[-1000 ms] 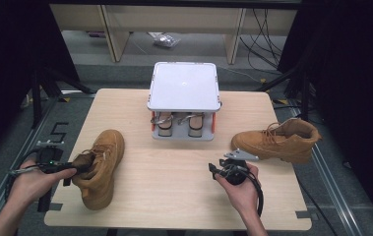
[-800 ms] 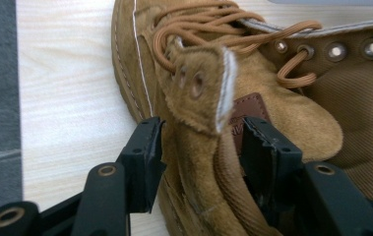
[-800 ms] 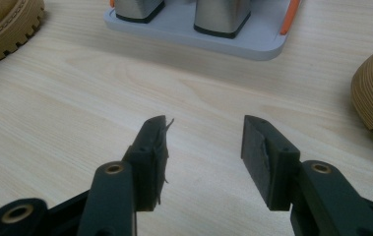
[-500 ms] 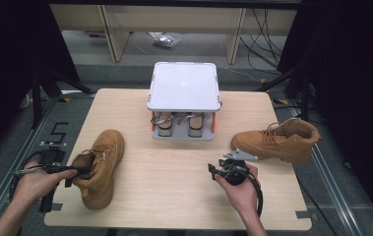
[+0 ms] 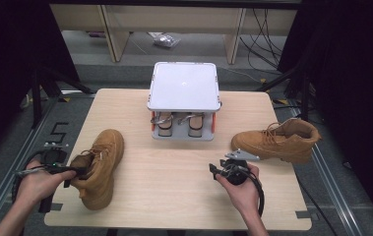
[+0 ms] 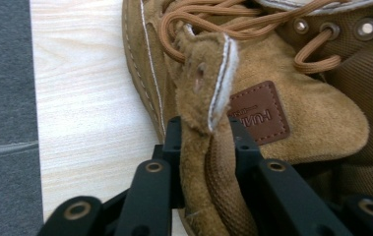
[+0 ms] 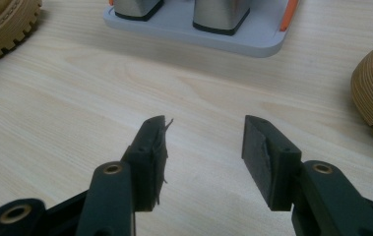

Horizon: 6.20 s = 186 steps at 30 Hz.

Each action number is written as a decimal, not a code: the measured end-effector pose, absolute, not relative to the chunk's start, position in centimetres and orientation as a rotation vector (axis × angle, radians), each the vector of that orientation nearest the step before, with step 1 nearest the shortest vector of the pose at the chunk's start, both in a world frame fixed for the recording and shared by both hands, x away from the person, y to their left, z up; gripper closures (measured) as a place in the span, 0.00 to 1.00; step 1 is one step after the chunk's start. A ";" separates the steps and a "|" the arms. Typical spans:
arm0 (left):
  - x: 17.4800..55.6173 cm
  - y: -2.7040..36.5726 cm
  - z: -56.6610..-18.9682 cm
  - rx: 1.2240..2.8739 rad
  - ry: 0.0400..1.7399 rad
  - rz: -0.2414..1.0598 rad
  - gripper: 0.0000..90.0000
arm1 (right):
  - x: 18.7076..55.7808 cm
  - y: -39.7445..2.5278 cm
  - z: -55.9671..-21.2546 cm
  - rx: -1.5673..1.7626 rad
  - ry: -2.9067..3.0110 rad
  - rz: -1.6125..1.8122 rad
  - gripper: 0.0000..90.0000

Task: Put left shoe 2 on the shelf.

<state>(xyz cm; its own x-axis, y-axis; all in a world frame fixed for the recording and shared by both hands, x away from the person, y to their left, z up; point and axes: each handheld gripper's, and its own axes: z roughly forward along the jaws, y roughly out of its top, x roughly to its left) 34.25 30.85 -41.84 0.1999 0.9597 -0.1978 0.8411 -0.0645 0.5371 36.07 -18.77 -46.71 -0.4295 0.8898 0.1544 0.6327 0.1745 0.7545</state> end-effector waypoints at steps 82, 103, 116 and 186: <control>38.2 33.8 -39.5 1.423 1.620 0.167 0.92 | 36.1 -19.0 -47.1 1.504 2.103 1.122 0.59; 40.5 33.3 -37.9 1.383 1.605 0.152 0.92 | 36.3 -19.1 -47.5 1.457 2.127 1.139 0.59; 41.9 32.6 -37.4 1.359 1.601 0.140 0.92 | 36.3 -19.2 -47.5 1.469 2.124 1.135 0.59; 48.3 31.0 -31.4 1.261 1.577 0.153 0.92 | 36.3 -19.3 -47.5 1.478 2.123 1.128 0.59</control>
<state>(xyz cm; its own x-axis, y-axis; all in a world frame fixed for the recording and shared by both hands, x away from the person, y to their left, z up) 48.33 31.02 -31.44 0.1190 0.7659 -0.6319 0.6298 0.4338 0.6443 36.34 -19.33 -47.55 -0.4144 0.8937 0.1721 0.6425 0.1533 0.7508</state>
